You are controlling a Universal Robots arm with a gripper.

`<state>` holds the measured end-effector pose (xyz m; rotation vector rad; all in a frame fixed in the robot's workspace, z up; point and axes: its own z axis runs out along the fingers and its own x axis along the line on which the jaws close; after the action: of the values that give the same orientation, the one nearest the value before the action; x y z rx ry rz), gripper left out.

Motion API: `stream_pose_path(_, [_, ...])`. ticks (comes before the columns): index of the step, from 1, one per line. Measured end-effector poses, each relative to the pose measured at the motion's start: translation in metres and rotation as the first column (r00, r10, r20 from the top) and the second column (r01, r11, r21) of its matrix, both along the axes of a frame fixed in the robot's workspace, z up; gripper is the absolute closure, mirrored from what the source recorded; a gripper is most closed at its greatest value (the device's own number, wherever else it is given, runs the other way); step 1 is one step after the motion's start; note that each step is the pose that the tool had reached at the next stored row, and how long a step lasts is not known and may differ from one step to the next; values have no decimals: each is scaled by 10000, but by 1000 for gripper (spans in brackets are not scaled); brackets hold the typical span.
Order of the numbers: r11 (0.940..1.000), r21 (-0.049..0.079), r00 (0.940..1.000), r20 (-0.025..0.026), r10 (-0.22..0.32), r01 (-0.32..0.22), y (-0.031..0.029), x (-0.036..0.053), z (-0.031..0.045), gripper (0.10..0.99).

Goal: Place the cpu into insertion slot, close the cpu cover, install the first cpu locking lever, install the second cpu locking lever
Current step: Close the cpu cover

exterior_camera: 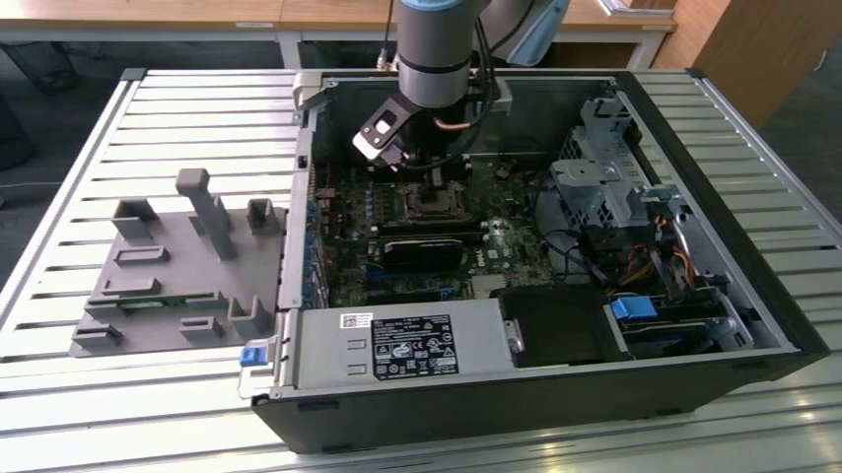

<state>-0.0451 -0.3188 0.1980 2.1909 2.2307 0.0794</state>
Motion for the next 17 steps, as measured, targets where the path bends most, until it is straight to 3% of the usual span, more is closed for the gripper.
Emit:
stream_pose_path(7, [10000, 35, 10000, 42, 3, -3, 7, 22, 19, 980])
stream_pose_path(12, [10000, 11, 10000, 26, 2, -2, 3, 19, 105, 980])
stream_pose_path(17, [10000, 13, 10000, 27, 2, -2, 3, 48, 117, 980])
